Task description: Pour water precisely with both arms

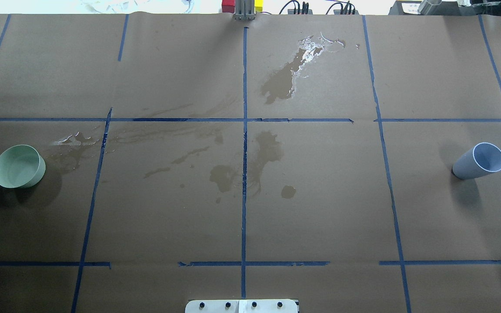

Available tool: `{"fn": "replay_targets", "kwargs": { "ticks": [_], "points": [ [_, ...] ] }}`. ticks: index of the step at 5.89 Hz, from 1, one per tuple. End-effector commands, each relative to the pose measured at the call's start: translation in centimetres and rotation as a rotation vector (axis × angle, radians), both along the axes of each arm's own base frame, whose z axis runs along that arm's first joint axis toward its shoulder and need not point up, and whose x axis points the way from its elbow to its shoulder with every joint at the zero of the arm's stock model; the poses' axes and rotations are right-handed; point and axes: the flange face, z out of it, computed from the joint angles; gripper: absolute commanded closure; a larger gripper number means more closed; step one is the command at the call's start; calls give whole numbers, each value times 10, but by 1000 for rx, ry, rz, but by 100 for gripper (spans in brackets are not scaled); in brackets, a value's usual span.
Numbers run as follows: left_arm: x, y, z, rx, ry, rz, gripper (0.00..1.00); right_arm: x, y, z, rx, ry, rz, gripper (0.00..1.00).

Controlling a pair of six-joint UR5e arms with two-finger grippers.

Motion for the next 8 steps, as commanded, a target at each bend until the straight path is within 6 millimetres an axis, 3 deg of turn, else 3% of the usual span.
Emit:
{"fn": "replay_targets", "kwargs": {
  "ticks": [1, 2, 4, 5, 7, 8],
  "points": [
    [-72, -6, 4, -12, -91, 41, 0, 22, -26, -7, -40, 22, -90, 0],
    [-93, -4, 3, -22, -107, 63, 0, 34, -35, -13, -55, 32, -90, 0],
    [-119, 13, -43, -92, -103, 56, 0, 34, -32, 1, -86, 37, -79, 0],
    [-120, 24, -54, -94, -101, 63, 0, 33, -33, 3, -83, 31, -80, 0],
    [-119, 55, -29, -135, -100, 69, 0, 34, -23, 18, -109, 32, -80, 0],
    [-119, 56, -29, -127, -101, 69, 0, 34, -24, 22, -103, 29, -77, 0]
  ]
}}
